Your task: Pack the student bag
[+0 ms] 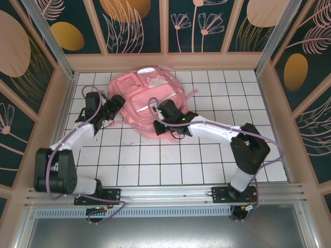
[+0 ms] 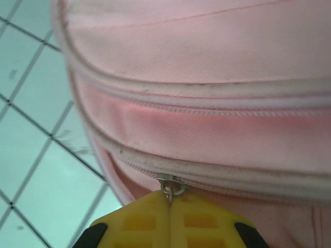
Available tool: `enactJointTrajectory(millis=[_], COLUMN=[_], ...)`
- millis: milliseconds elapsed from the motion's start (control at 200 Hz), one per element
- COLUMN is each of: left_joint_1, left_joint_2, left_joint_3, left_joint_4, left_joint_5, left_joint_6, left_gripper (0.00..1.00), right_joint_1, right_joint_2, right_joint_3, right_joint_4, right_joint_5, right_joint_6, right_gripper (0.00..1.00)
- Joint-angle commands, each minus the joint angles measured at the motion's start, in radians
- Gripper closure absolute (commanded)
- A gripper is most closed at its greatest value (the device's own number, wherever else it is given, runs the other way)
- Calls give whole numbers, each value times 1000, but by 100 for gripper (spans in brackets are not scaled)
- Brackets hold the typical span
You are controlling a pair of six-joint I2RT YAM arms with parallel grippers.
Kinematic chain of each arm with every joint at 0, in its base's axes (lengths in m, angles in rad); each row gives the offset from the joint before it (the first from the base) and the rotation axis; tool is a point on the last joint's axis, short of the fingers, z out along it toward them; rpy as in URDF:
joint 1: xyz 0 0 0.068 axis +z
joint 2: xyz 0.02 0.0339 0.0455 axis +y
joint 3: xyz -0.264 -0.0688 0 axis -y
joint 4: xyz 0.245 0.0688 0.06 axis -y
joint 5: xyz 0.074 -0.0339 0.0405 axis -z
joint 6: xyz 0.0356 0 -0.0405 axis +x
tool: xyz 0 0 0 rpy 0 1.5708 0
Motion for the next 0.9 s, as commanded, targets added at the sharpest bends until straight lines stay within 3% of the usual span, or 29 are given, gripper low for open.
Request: enactJointTrajectory(millis=[0,250,531,891], left_joint_1=[0,-1,-4,-27], left_joint_2=[-110,-247,-164,-47], left_joint_3=[-100,-288,-297,-261], left_joint_4=[-77,75,233,301], left_joint_5=[-39,153,226,225], left_joint_6=[-14,-190,-278,-299], left_gripper=[34,50,69,69], right_joint_1=[26,60,80,103], right_joint_2=[74,198,210,209], right_joint_3=[114,248,269,279], right_joint_4=[99,127,117,73], right_joint_5=[-91,-113,-123,-86], right_joint_6=[35,55,53,36], right_gripper=[100,100,100,100])
